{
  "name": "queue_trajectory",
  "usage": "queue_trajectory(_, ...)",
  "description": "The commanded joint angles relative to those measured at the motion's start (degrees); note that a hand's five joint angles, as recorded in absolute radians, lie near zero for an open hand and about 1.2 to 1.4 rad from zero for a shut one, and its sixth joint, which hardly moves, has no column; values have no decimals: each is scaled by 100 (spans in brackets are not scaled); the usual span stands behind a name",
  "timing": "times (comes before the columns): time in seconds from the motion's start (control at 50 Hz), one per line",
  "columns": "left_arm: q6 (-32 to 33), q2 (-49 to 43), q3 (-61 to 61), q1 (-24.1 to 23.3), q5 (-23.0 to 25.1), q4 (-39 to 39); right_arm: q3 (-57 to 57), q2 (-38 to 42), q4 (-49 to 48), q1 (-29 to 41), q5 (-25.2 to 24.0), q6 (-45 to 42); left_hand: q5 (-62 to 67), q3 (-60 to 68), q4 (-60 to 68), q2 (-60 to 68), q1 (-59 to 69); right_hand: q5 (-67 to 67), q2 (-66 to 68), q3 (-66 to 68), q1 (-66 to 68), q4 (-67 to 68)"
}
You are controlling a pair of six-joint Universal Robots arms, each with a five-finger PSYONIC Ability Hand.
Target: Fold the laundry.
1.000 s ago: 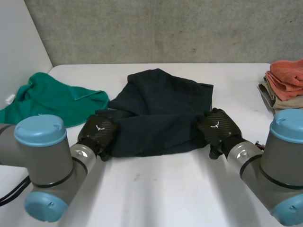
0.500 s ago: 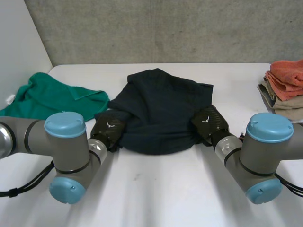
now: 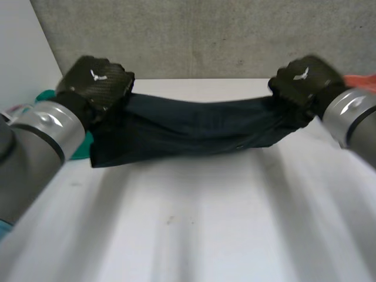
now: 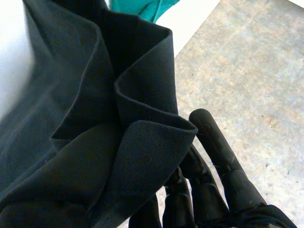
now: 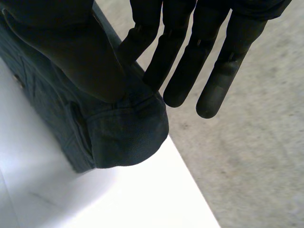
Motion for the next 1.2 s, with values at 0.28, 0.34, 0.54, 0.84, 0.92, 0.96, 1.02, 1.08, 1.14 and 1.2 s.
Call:
queue_trajectory(0.28, 944, -2574, 2324, -10, -66, -289, -1262, 1499, -27, 77, 149, 447, 1267, 1279, 1138, 1191, 1752, 1396, 1478, 1213, 1766, 1146)
queue_trajectory(0.34, 875, -2909, 3247, -10, -31, 483, -1632, 1711, -899, 86, 360, 949, 1267, 1279, 1138, 1191, 1752, 1396, 1478, 1213, 1766, 1146)
queue_trajectory(0.54, -92, -2796, 3760, 7, -92, 4107, -1994, 1588, -5005, 95, 950, 2137, 1267, 1279, 1138, 1191, 1752, 1396, 1478, 1213, 1766, 1146)
queue_trajectory(0.84, -277, -2497, 1546, -37, -57, 3343, -597, 1650, -4313, 59, 677, 2067, 1267, 1279, 1138, 1191, 1752, 1396, 1478, 1213, 1766, 1146)
queue_trajectory(0.92, -268, -2567, 842, -125, -39, 3202, -17, 1860, -3741, 59, 642, 1944, 1267, 1279, 1138, 1191, 1752, 1396, 1478, 1213, 1766, 1146)
queue_trajectory(0.96, -251, -2585, 440, -212, -31, 3097, 291, 2045, -3381, 42, 616, 1733, 1267, 1279, 1138, 1191, 1752, 1396, 1478, 1213, 1766, 1146)
queue_trajectory(1.02, -233, -2594, 60, -291, -31, 2983, 729, 2098, -2890, 24, 485, 1330, 1267, 1279, 1138, 1191, 1752, 1396, 1478, 1213, 1766, 1146)
queue_trajectory(1.08, -216, -2471, -379, -309, -39, 2649, 994, 2063, -2572, 15, 353, 1013, 1267, 1279, 1138, 1191, 1752, 1396, 1478, 1213, 1766, 1146)
queue_trajectory(1.14, -207, -2007, -766, -336, -48, 2000, 1275, 2002, -2142, 24, 247, 679, 1267, 1279, 1138, 1191, 1752, 1396, 1478, 1213, 1766, 1146)
queue_trajectory(1.2, -207, -1340, -1134, -345, -48, 1141, 1495, 1537, -1466, -2, 220, 319, 1267, 1279, 1138, 1191, 1752, 1396, 1478, 1213, 1766, 1146)
